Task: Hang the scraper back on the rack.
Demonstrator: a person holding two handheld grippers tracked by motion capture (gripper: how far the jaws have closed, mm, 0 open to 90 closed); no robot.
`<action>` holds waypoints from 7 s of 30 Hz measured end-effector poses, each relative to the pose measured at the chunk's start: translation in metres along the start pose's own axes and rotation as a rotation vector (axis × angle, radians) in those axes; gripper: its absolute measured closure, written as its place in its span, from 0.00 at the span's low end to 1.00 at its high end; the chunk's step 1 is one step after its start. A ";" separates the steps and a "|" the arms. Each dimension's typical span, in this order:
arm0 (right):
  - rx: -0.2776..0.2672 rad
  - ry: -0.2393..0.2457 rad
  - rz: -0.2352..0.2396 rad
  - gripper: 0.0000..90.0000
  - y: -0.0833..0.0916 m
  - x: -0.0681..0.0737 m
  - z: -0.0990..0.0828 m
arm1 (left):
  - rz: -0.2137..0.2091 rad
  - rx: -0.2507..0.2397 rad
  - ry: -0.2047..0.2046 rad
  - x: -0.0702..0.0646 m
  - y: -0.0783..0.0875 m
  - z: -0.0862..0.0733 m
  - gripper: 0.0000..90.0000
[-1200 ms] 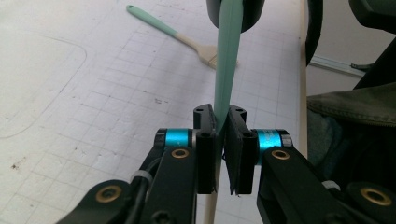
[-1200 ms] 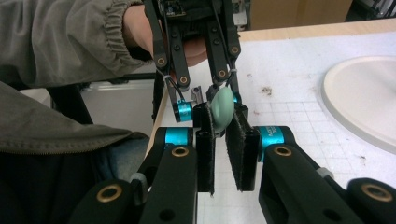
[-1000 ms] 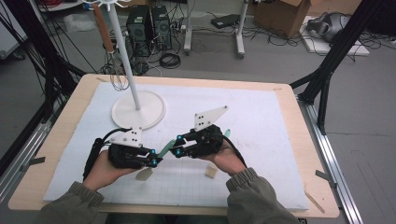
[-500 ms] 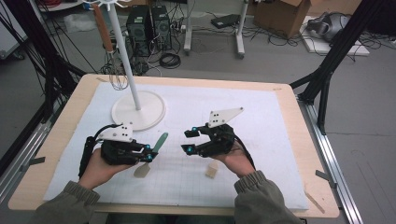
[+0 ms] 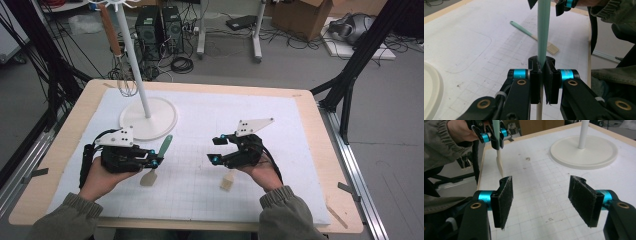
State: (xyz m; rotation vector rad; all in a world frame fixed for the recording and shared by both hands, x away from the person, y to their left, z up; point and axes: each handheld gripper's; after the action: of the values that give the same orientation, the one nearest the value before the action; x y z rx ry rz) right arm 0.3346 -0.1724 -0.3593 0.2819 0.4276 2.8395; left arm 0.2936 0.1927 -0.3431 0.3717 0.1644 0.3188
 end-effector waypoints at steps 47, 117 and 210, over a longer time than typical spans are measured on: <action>-0.008 -0.052 -0.200 0.32 0.071 -0.009 -0.061 | 0.038 -0.080 0.039 0.020 0.039 0.016 0.94; 0.002 -0.083 -0.233 0.31 0.074 -0.023 -0.071 | 0.013 -0.037 0.038 0.092 0.080 0.107 0.94; 0.006 -0.087 -0.236 0.31 0.069 -0.033 -0.077 | 0.184 -0.079 0.121 0.155 0.120 0.169 0.83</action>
State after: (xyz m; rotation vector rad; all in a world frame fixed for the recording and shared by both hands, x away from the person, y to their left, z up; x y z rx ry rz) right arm 0.3332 -0.2654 -0.4149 0.3313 0.4220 2.5858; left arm 0.4420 0.2947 -0.1571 0.2900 0.2361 0.5285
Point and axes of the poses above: each handheld gripper's, and its own axes: y roughly backward along the jaws, z roughly out of its top, x roughly to its left, and after that the axes turned 6 degrees about -x, right-handed
